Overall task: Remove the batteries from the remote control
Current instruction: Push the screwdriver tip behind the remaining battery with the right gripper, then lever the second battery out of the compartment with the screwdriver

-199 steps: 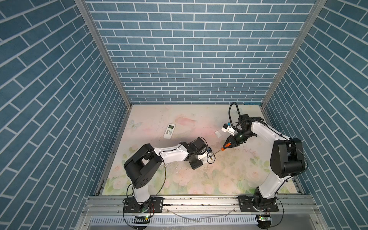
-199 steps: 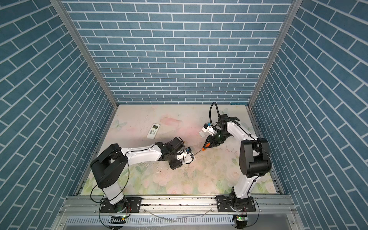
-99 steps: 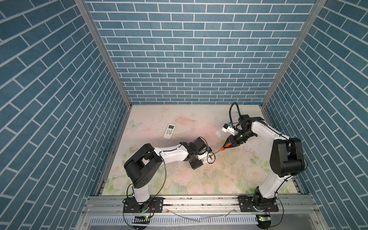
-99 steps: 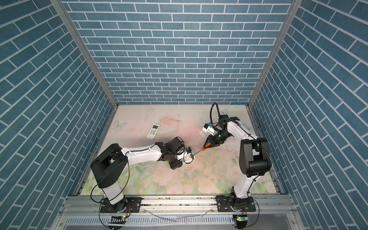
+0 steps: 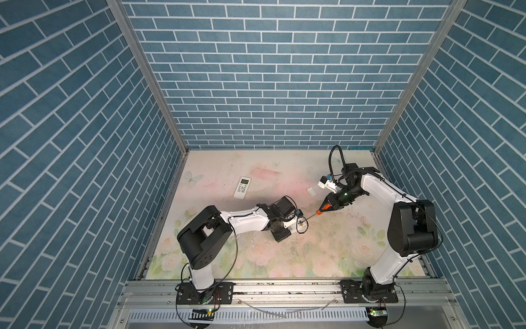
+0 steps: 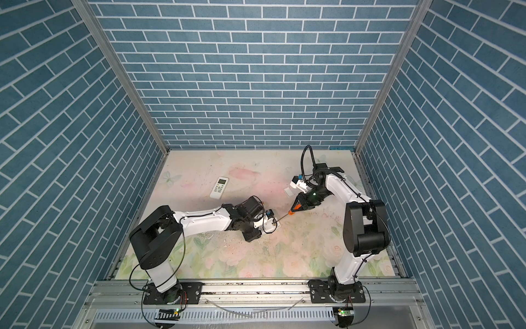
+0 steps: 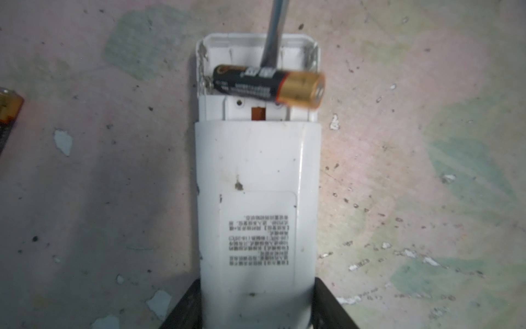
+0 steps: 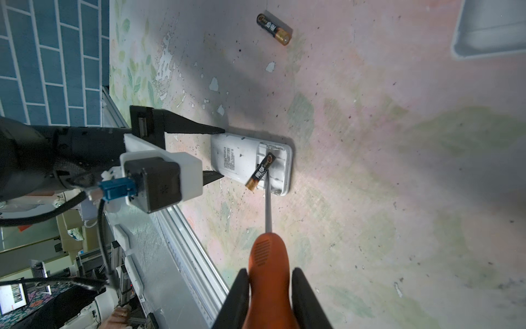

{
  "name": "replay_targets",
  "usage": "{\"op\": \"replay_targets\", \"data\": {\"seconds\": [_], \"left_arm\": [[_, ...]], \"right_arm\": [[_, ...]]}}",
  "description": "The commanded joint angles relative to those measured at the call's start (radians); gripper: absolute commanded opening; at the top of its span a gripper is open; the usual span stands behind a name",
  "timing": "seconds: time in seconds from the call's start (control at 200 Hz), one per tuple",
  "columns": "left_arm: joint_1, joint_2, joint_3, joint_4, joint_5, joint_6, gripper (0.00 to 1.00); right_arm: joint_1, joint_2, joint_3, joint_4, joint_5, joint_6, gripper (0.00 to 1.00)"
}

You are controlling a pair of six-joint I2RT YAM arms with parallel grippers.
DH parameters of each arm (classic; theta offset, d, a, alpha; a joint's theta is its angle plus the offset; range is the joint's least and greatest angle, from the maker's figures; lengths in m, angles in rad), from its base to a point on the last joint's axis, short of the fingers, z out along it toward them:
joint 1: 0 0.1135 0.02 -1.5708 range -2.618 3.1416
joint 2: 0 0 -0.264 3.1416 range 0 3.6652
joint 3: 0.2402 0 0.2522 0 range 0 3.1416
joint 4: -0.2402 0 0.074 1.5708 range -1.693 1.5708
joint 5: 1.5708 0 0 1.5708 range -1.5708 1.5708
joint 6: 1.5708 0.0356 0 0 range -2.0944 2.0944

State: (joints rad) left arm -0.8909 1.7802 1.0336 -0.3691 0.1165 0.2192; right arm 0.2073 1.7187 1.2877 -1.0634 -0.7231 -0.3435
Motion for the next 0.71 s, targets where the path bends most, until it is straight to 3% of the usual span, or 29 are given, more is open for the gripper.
{"op": "replay_targets", "data": {"seconds": [0.0, 0.255, 0.7], "left_arm": [[-0.005, 0.024, -0.017, 0.016, -0.029, -0.009, 0.2], [-0.005, 0.02, -0.023, 0.016, -0.034, -0.02, 0.2], [-0.01, 0.003, -0.043, 0.03, 0.003, -0.036, 0.2]], "right_arm": [[0.006, -0.03, -0.033, -0.035, -0.057, 0.0, 0.0], [0.008, -0.029, -0.027, -0.015, -0.037, 0.023, 0.0], [0.018, -0.03, -0.04, 0.176, 0.0, 0.196, 0.0]]}}
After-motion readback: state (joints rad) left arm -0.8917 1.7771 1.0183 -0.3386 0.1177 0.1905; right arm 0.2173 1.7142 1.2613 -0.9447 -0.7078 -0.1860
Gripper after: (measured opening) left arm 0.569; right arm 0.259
